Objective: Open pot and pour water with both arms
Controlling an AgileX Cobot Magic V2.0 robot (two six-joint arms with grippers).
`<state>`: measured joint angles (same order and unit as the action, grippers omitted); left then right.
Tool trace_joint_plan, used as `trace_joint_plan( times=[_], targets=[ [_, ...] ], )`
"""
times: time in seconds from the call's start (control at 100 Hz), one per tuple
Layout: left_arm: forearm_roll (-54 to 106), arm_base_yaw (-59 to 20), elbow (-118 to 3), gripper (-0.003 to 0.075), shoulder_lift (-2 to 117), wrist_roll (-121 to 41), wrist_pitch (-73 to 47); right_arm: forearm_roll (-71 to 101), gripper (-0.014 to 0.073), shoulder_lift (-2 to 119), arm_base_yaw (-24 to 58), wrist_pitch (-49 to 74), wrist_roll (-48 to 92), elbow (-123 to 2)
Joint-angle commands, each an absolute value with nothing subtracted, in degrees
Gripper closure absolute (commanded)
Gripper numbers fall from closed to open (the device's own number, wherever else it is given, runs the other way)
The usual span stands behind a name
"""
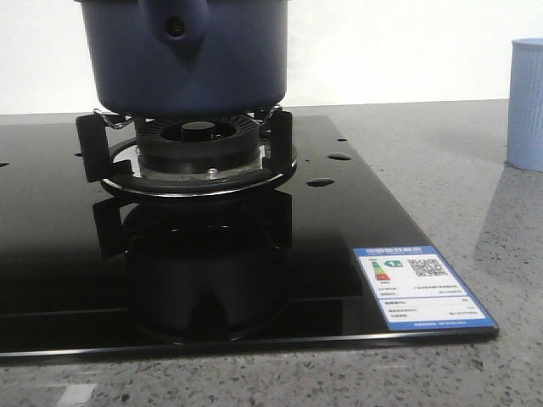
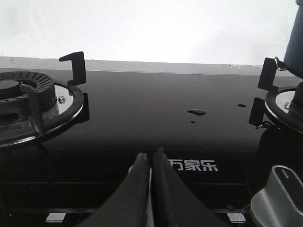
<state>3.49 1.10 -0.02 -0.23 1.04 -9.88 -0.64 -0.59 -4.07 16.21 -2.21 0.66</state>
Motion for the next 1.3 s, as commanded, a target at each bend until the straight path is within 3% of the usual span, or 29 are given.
trace_joint_plan(
  times=[0.0, 1.29],
  targets=[
    [4.02, 1.2, 0.63, 0.0741, -1.87, 1.0, -5.93, -0.88, 0.0653, -1.62, -4.53, 11.88, -1.52, 2.01],
    [5.66, 1.2, 0.63, 0.0741, -1.87, 1.0, -4.56, 0.84, 0.0653, -1.62, -4.53, 6.57, -1.63, 2.01]
  ],
)
